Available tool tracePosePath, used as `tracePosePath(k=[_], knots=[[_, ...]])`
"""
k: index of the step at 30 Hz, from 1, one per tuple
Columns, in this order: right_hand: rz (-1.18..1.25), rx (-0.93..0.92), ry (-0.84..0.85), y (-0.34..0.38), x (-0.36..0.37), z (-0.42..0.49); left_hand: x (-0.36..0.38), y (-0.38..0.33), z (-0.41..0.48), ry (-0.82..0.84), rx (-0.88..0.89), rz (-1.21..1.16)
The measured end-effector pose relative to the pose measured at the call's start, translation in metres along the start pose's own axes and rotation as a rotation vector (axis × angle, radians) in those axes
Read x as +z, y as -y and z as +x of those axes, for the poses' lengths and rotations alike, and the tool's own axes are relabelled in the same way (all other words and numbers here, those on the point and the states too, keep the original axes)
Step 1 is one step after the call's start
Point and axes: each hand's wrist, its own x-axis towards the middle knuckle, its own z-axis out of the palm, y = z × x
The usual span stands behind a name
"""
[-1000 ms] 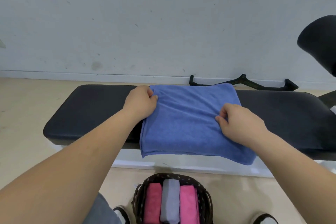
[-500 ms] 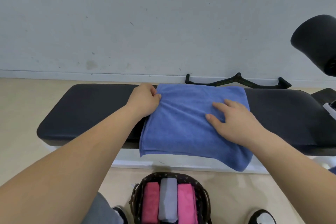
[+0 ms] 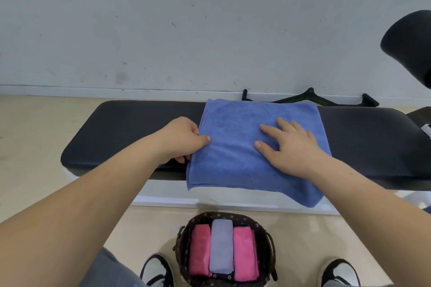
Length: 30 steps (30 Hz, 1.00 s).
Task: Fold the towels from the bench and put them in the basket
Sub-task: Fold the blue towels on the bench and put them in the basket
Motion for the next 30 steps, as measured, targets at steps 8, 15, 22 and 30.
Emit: tracePosePath(k=[8, 15, 22, 30], knots=[[0.010, 0.029, 0.009, 0.020, -0.002, 0.001, 0.003, 0.014, -0.023, -0.031, 0.007, -0.203], [0.022, -0.073, 0.067, 0.049, 0.008, -0.005, 0.005, 0.026, -0.037, 0.040, -0.011, -0.220], [0.083, -0.092, -0.018, 0.066, 0.005, 0.005, -0.011, 0.027, -0.033, 0.038, -0.009, -0.010], [0.112, -0.077, -0.040, 0.071, 0.001, 0.035, -0.003, -0.003, 0.068, -0.334, 0.171, -0.224]])
